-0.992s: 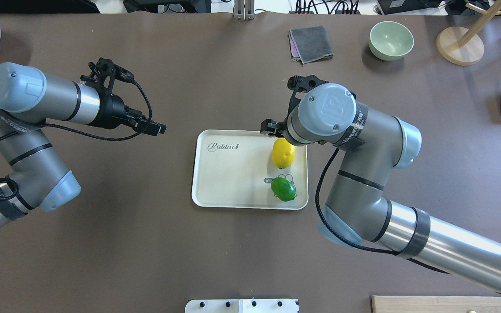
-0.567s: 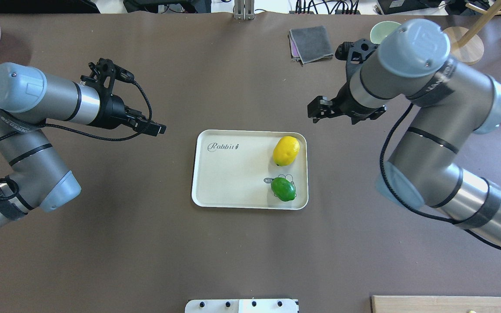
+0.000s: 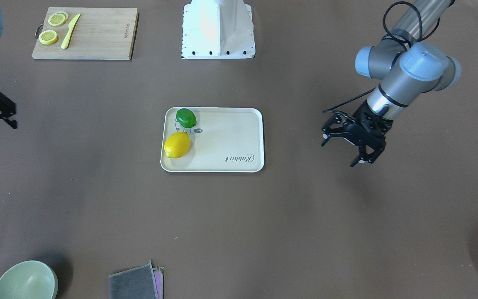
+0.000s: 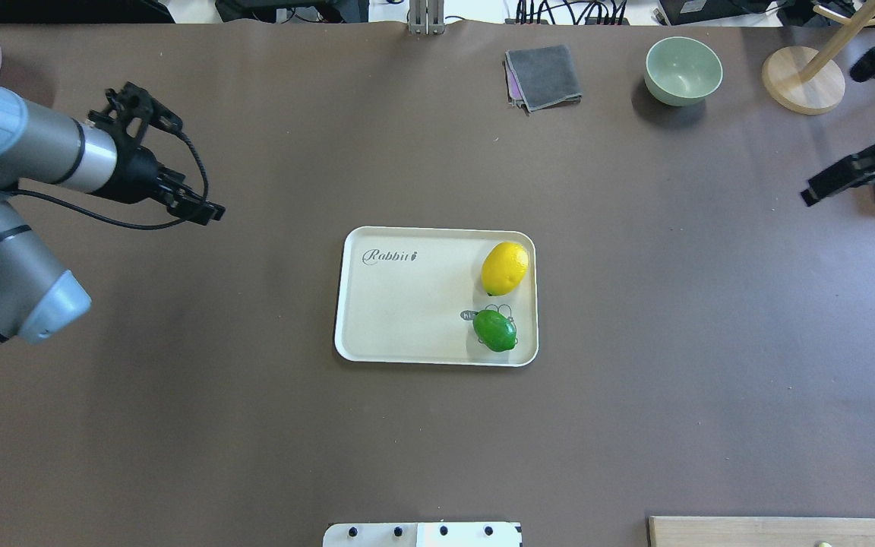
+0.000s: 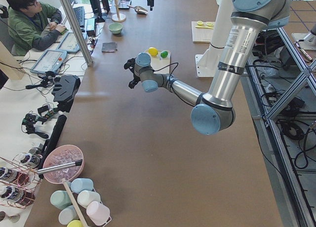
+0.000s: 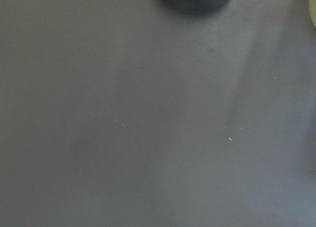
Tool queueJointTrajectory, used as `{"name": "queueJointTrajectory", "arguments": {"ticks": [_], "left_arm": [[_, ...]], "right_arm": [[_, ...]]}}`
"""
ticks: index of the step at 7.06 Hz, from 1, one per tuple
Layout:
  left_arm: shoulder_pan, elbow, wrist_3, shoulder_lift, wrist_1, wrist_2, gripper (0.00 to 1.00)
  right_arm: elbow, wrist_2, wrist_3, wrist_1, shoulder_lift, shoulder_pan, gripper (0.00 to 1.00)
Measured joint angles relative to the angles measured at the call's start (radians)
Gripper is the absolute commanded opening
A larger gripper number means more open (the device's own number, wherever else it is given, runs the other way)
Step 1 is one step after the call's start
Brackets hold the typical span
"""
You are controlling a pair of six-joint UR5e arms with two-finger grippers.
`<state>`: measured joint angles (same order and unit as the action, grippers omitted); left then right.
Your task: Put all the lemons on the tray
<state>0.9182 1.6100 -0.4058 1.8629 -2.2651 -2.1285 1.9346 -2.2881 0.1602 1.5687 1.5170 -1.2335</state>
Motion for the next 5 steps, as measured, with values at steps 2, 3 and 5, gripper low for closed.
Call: {"name": "queueJointTrajectory", "arguments": {"ticks": [2, 3, 5], "left_arm": [[0.222, -0.002, 0.201, -0.062, 0.084, -0.201, 0.99], [0.319, -0.009, 0.310, -0.106, 0.113, -0.264, 0.99], [0.429, -0.035, 0.535, -0.258, 0.132, -0.251, 0.99]], "right_arm": [[-0.024, -0.070, -0.263, -0.003, 0.180, -0.179, 1.00], [-0.074, -0.075, -0.346, -0.004, 0.230, -0.235, 1.00], [-0.203, -0.078, -0.428, -0.041, 0.254, -0.299, 1.00]]}}
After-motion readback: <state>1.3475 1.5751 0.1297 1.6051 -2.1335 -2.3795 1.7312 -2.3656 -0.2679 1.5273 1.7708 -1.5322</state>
